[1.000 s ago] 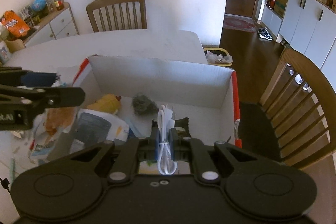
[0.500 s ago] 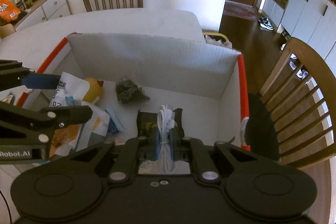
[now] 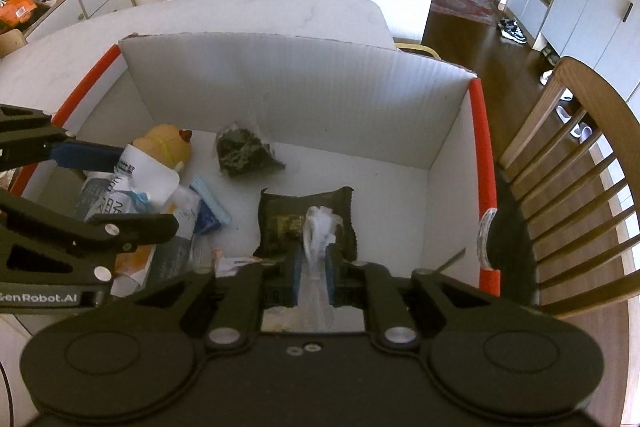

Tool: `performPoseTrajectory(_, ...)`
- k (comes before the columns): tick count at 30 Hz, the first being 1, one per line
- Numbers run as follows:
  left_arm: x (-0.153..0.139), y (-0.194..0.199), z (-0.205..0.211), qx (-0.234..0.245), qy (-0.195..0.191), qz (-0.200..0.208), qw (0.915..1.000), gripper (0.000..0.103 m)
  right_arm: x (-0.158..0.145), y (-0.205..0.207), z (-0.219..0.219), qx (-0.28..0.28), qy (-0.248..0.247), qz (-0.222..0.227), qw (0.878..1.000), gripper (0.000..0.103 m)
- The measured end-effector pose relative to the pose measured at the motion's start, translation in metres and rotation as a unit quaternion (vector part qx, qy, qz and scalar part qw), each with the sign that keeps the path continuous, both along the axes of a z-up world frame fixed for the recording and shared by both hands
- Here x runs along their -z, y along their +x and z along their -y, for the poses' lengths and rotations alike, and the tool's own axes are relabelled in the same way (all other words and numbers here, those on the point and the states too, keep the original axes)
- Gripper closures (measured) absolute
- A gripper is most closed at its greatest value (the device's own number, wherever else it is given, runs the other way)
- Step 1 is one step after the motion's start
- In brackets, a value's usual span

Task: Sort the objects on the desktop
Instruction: 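Lower sausage packet into box and open left gripper while right gripper releases cable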

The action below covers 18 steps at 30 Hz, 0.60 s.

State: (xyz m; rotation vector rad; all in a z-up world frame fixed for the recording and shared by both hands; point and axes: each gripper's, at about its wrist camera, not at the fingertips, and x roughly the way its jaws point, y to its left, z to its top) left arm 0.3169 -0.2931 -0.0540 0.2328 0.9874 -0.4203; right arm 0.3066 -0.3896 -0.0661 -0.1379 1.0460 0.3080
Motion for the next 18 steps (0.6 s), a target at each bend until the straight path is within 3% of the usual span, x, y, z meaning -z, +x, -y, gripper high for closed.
performPoseTrajectory(5, 0.000, 0.002, 0.002, 0.000, -0.001, -0.005, 1.0000, 0.037, 0.001, 0.000, 0.000, 0.002, 0.002, -0.003, 1.000, 0.082)
performPoseTrajectory(8, 0.001, 0.003, 0.003, -0.001, -0.003, -0.009, 1.0000, 0.037, 0.000, 0.001, 0.002, 0.008, 0.006, -0.006, 1.000, 0.070)
performPoseTrajectory(12, -0.001, 0.000, 0.002, -0.005, -0.001, -0.006, 1.0000, 0.032, -0.002, -0.001, 0.004, 0.011, 0.012, -0.003, 1.000, 0.064)
performPoseTrajectory(18, -0.010, -0.005, -0.004, -0.014, -0.022, -0.001, 0.9997, 0.025, -0.009, -0.006, 0.005, 0.010, 0.018, 0.005, 1.000, 0.055)
